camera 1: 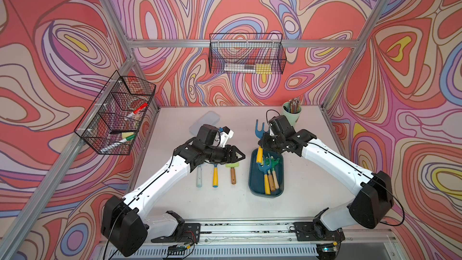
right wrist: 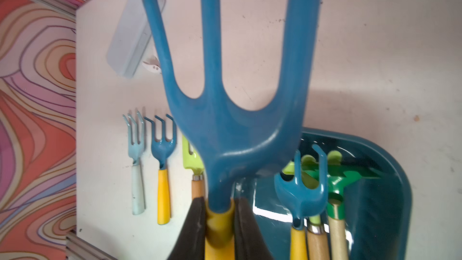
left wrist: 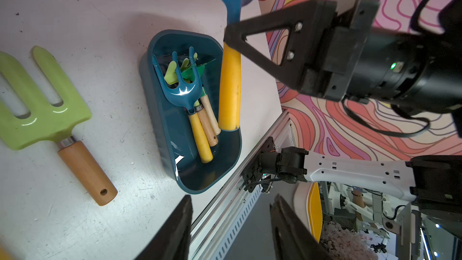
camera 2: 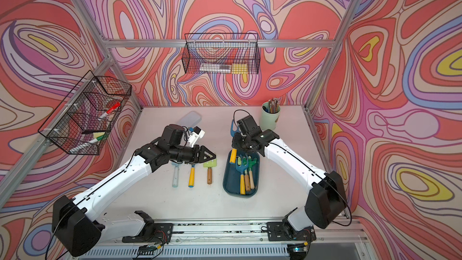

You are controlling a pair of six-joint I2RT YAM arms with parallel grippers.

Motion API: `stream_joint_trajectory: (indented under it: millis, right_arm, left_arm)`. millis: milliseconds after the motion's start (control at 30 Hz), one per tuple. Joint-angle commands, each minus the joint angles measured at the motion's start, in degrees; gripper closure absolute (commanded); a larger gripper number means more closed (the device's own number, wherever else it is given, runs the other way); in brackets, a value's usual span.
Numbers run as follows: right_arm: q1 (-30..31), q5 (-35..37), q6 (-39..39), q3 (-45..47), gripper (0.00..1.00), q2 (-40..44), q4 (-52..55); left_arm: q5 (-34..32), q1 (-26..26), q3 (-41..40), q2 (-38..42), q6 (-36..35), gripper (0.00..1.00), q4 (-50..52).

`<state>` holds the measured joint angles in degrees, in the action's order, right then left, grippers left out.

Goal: Take the hand rake out of the storage box
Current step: Pick up the rake from the storage box.

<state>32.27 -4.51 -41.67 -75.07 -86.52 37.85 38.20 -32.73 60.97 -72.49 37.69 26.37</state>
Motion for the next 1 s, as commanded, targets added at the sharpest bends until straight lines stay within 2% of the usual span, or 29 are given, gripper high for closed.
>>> stream_joint_trajectory:
  millis: [0, 67, 133, 400, 733, 967]
  right_arm:
    - [0.2, -4.8, -2.3, -2.2, 1.0, -2.4, -5.6]
    - [0.2, -6.0, -3.4, -1.4, 1.0, -2.8, -7.2]
    - [0.2, -7.1, -4.1, -0.3, 1.0, -2.7, -8.7]
    - [0.3, -11.0, -6.5, 2.4, 1.0, -1.5, -11.8]
    - [1.9, -12.9, -8.3, 3.3, 1.0, -2.0, -15.0]
    - [2.3, -13.7, -8.9, 3.9, 1.0, -2.1, -16.0]
  left_arm:
    - [-10.5, -4.0, 3.9, -1.4, -4.4, 0.45, 5.1]
    - [-16.1, -6.9, 5.9, -2.6, -6.2, 0.44, 7.4]
    - [-18.3, -8.1, 6.3, -4.0, -6.2, 0.44, 7.6]
    - [-23.5, -8.2, 6.7, -7.9, -6.5, 0.43, 6.5]
    - [-18.8, -8.2, 6.9, -10.7, -6.1, 0.43, 0.9]
    - [-19.7, -8.2, 4.9, -9.2, -5.3, 0.5, -1.1]
